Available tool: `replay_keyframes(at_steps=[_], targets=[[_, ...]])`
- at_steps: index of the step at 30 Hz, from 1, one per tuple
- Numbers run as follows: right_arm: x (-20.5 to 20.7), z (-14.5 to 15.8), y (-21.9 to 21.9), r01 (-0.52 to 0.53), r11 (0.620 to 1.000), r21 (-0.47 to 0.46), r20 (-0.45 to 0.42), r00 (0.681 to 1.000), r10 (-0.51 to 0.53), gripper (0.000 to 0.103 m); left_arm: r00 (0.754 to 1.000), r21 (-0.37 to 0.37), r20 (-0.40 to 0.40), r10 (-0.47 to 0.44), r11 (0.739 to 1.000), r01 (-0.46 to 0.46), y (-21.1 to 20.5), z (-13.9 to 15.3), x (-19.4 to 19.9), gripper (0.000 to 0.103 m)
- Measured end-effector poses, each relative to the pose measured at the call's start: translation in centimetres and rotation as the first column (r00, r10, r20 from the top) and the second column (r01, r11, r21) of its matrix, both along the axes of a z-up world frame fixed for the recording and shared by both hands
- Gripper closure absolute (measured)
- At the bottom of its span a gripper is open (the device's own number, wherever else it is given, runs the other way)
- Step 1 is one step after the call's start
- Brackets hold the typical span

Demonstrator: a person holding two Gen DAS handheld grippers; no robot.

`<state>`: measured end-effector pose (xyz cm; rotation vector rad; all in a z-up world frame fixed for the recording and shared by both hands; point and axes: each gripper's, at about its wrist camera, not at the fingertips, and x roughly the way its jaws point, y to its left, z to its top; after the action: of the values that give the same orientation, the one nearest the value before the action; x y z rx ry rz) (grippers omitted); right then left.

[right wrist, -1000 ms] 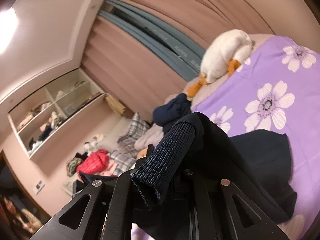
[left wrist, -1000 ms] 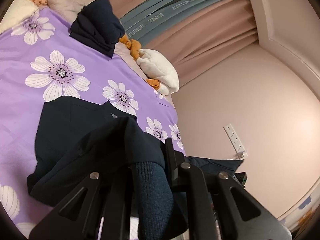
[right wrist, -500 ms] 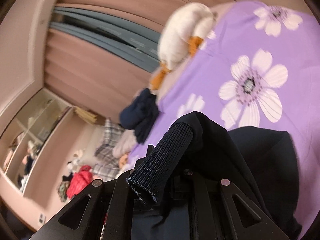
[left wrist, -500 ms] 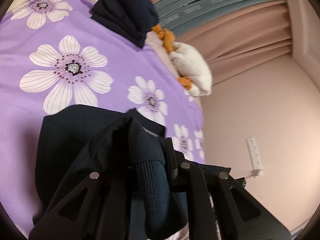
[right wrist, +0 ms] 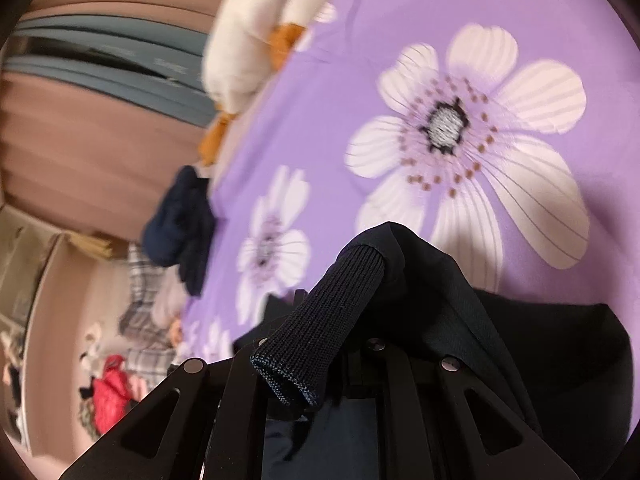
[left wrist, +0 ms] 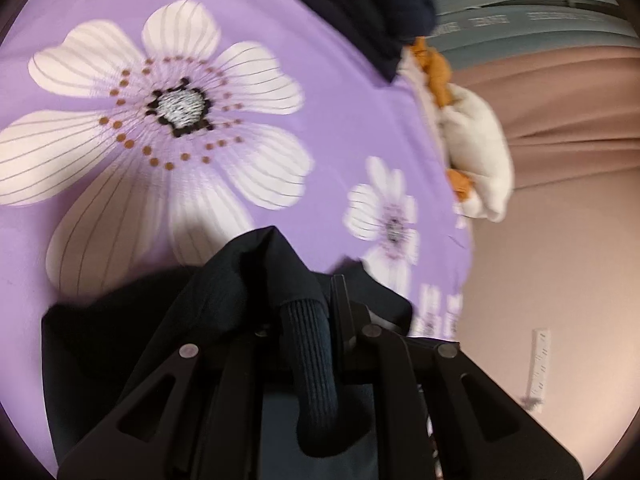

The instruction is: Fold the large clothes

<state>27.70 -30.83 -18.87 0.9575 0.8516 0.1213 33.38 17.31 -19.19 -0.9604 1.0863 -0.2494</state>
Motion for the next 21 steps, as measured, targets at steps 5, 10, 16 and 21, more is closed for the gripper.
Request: replay_keyframes(at_steps=[5,10,16,21], targets=[[0.2,-0.9,-0.5,0.004,1.000,0.025,-0.023,1.000,-0.004,0.089,0.999,0.005,-0.033,0.016,1.000,-0.016,0.4,-2.2,0.8,0.088],[0.6,-1.5,-1.7,0.014,0.993,0.115,-0.073,0.997,-0.006,0.077,0.996,-0.042,-0.076,0.055,0.997,-0.058,1.6,-2.4,1.4,0.082],[0.6,0.0,-3.1,0.028,0.982,0.187,-0.041,0.999,-0.021,0.046,0.992,-0.049,-0.035,0.124,0.991,-0.126,3.3,0.8,2.3,0.050],[0.1,0.7,-4.0,0.032,0.981,0.191,-0.019,0.999,-0.029,0.042,0.991,0.190,0.025,0.131,0.973,-0.133,4.5,3.0,2.2,0.050]])
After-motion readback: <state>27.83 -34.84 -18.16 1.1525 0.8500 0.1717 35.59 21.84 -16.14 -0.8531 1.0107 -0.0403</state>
